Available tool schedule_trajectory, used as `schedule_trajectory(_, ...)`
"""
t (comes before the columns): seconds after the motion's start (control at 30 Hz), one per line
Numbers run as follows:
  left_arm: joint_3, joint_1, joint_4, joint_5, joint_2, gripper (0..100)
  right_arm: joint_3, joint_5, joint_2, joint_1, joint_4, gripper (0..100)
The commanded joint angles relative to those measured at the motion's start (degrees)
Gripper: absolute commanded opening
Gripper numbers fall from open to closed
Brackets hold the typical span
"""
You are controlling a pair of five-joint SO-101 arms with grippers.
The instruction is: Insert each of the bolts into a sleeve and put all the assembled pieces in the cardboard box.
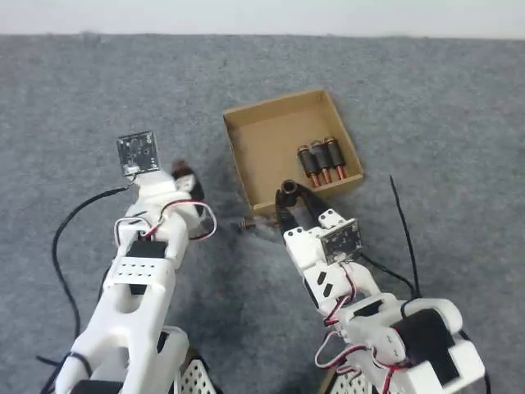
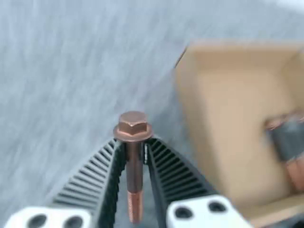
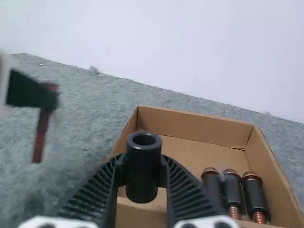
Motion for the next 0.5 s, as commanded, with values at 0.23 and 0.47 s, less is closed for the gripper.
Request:
schedule_trajectory(0.23,-7.43,5.10,-8.53,-0.53,-2.73,1,-5.19,-8.35,0.92,-2.42,0.48,0.6)
schedule_trajectory(0.47,-9.89,5.36,-8.53,-0.53,-2.73,1,-9.93,-8.26,12.70,-2.59,-6.99,0.6)
